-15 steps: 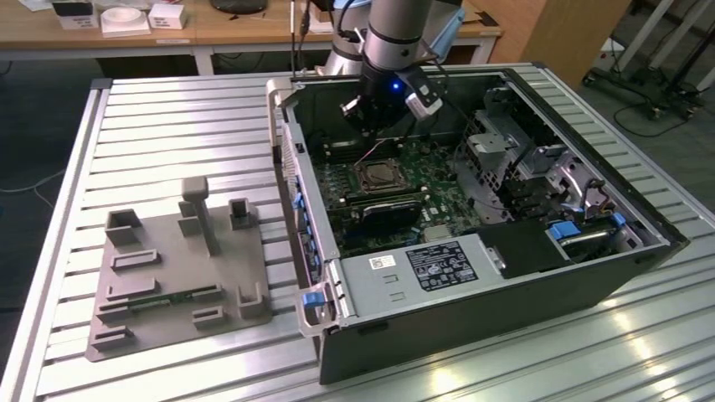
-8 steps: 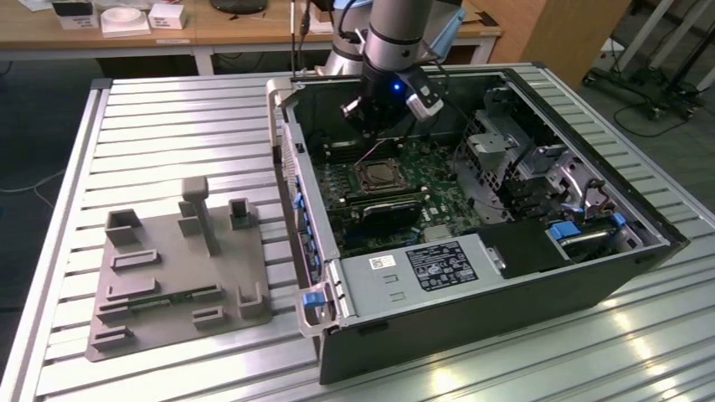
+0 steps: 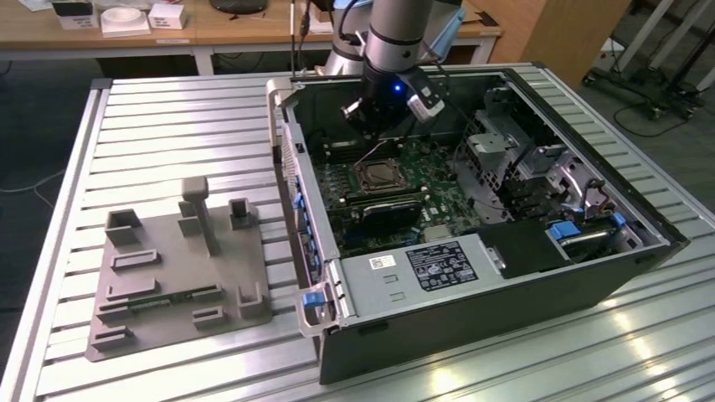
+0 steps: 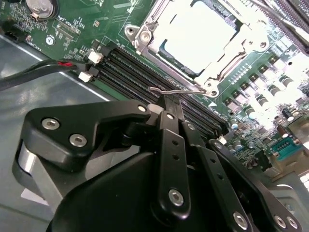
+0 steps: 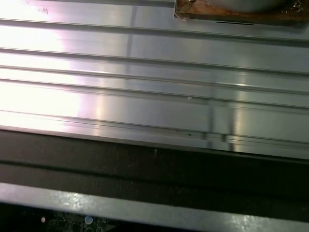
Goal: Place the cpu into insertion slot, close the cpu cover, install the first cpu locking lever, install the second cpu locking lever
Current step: 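Install the first cpu locking lever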
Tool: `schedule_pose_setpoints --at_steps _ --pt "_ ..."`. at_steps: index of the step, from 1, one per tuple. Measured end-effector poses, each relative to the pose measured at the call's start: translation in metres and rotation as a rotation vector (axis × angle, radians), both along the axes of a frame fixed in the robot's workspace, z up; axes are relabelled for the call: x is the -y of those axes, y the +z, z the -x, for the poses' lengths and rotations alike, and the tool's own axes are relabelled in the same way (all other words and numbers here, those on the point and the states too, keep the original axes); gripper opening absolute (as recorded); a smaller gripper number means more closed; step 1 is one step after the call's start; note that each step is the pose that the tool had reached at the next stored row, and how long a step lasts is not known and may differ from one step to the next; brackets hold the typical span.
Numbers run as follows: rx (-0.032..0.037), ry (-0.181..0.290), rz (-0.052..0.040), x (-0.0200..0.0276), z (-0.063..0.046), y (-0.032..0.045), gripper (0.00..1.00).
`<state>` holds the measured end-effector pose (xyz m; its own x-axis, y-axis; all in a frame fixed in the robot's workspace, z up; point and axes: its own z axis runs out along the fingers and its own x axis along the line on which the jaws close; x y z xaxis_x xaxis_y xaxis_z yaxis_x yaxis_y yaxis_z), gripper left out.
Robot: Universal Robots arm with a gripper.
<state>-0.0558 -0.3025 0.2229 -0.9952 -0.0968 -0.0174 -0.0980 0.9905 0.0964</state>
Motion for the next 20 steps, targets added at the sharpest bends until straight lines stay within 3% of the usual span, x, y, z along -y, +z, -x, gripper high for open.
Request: schedule_pose_setpoints --at_steps 6,14,20 --pt "-0.0011 0.000 0.0098 0.0017 0.0000 -0.0010 0.10" --pt "-0.0011 0.000 0.0095 0.0013 -0.0001 -0.0005 0.10" --pt "-0.0010 0.000 0.0061 0.0011 0.0000 0.0044 0.10"
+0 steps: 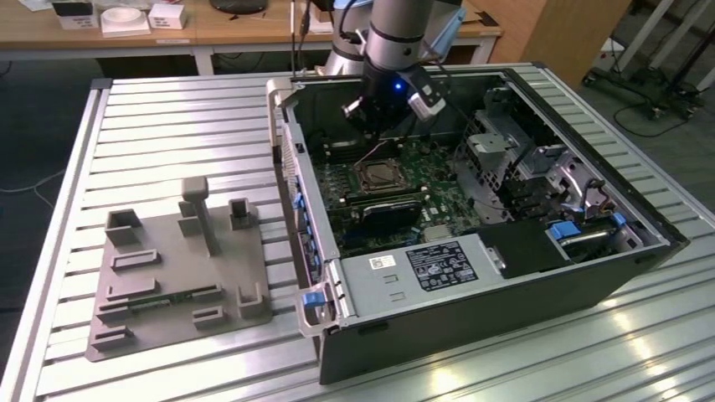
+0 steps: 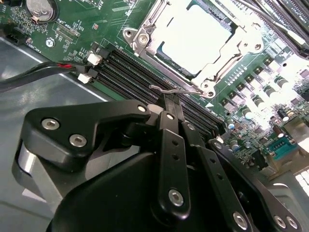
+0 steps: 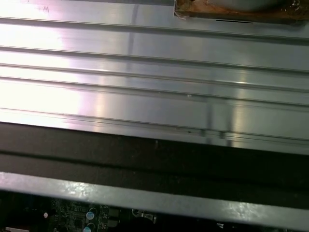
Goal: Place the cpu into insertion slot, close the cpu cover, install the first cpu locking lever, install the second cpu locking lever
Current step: 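Install the first cpu locking lever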
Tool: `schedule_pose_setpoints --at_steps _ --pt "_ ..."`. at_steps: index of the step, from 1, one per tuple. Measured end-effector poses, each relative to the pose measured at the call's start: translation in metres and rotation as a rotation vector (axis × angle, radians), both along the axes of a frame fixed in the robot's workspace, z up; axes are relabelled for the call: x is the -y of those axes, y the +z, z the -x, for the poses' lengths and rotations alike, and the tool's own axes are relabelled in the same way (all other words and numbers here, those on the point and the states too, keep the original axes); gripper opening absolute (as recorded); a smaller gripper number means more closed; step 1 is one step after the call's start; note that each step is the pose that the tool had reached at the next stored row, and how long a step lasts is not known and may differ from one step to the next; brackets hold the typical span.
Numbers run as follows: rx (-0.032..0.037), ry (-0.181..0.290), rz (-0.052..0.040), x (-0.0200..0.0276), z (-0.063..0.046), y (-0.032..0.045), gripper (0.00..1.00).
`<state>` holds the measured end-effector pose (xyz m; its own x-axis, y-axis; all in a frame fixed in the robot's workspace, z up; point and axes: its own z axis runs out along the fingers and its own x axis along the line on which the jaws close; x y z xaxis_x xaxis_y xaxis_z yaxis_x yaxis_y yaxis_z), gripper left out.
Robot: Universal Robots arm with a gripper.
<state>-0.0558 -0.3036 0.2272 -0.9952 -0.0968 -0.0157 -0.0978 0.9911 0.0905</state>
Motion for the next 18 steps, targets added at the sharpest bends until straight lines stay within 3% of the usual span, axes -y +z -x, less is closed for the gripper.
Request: schedule_pose_setpoints --at_steps 14,18 --pt "-0.0001 0.000 -0.0010 -0.0007 -0.0001 0.0071 0.10" --pt "-0.0001 0.000 -0.0124 -0.0008 0.0000 0.0068 0.10"
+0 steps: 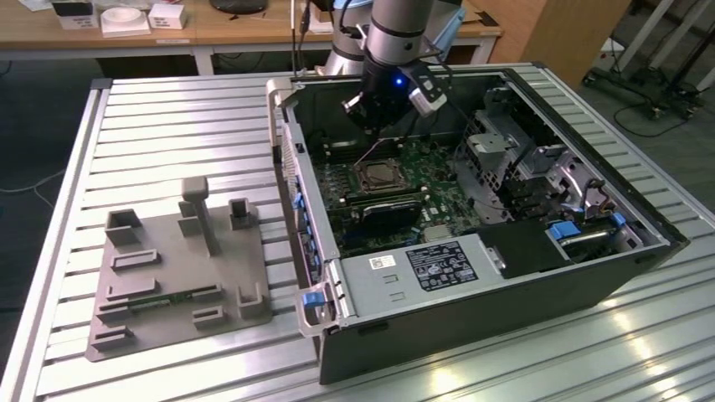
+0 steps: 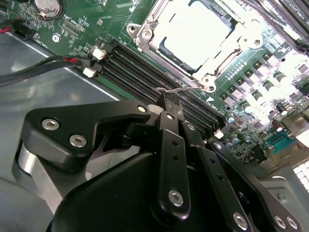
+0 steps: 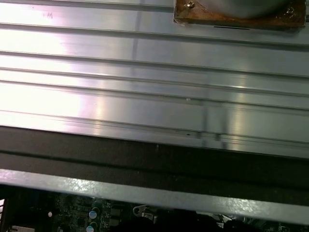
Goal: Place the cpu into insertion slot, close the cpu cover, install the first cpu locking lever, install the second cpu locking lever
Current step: 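Install the first cpu locking lever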
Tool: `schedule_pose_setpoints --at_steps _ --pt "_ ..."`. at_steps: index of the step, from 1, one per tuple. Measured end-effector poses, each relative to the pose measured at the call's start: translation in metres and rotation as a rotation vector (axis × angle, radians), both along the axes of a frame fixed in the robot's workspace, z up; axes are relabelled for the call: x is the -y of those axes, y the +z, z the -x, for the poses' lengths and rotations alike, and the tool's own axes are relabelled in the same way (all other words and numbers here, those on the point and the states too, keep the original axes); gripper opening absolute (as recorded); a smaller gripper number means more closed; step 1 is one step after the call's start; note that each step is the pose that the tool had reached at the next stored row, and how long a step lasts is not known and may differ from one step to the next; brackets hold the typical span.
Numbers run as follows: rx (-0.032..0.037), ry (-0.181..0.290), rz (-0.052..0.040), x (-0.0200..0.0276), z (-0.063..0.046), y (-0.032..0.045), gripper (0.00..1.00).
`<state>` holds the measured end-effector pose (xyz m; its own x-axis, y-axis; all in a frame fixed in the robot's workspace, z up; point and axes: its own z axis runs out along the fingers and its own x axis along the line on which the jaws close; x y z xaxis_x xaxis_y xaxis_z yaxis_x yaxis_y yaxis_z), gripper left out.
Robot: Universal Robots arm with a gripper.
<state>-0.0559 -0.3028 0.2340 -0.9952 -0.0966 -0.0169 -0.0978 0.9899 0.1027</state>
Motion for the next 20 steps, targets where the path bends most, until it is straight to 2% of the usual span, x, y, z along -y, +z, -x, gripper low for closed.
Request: schedule_pose_setpoints --at_steps 3,5,13,16,20 --pt "0.0000 0.000 -0.0190 0.0000 0.0002 -0.0016 0.10" --pt "0.0002 0.000 -0.0254 -0.0001 0.0004 -0.0033 0.10" --pt "0.0000 0.000 -0.0255 -0.0001 0.0047 -0.0037 0.10" --pt "0.0001 0.000 -0.0282 -0.0001 0.0048 -0.0043 0.10" --pt "0.0000 0.000 -0.0251 -0.0002 0.0048 -0.0051 0.10"
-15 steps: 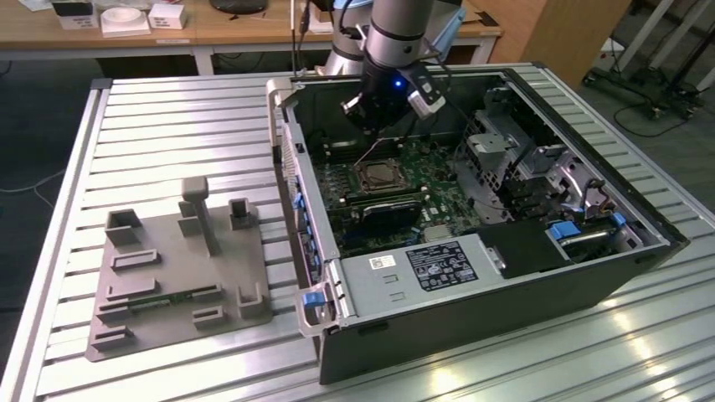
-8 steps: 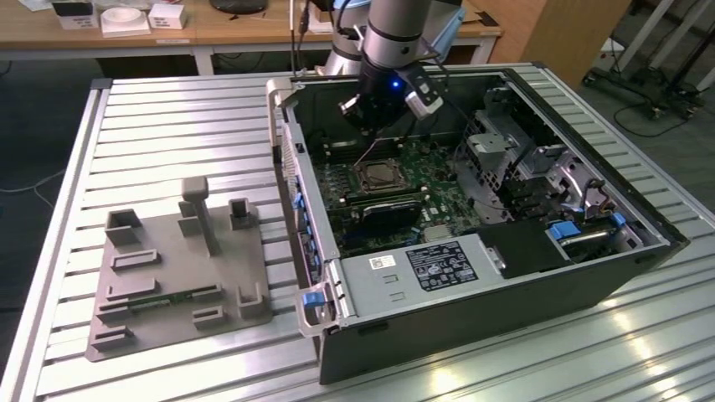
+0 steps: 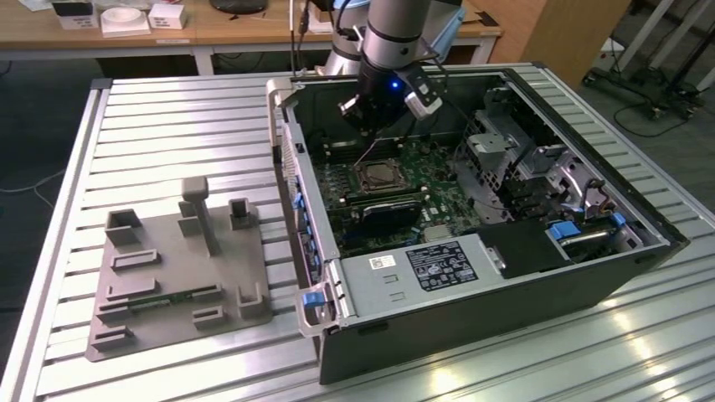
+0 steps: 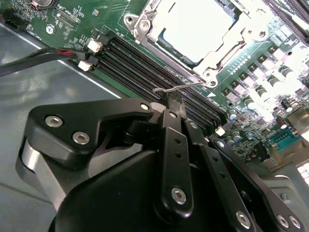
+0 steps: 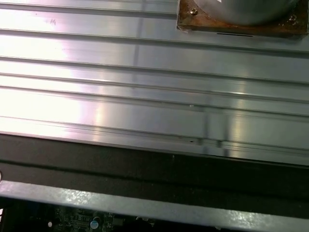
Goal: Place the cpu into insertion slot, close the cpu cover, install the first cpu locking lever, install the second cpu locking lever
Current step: 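Install the first cpu locking lever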
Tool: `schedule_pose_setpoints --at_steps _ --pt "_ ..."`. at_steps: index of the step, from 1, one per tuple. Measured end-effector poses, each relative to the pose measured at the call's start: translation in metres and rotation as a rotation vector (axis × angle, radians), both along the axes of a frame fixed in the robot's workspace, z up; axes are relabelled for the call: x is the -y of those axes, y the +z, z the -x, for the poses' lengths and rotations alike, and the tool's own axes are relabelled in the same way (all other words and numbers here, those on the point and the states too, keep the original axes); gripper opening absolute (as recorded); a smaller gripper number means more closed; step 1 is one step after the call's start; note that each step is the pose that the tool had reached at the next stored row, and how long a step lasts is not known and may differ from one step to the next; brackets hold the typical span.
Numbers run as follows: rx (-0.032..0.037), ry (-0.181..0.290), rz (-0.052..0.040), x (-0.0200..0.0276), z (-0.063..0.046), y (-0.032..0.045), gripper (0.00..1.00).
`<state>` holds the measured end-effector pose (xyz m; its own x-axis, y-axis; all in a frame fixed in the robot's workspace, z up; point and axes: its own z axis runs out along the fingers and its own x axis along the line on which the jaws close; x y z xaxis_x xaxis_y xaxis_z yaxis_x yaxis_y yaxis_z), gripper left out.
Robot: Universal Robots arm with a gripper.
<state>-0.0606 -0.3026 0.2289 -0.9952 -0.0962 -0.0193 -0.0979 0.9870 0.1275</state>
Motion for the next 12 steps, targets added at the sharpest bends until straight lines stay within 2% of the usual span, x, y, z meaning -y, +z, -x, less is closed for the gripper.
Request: schedule_pose_setpoints --at_steps 2,7,12 --pt "0.0001 0.000 0.0082 0.0000 0.0000 0.0000 0.10" --pt "0.0001 0.000 0.0084 -0.0002 0.0000 0.0024 0.10" --pt "0.0001 0.000 0.0080 -0.0009 0.0000 0.0087 0.10"
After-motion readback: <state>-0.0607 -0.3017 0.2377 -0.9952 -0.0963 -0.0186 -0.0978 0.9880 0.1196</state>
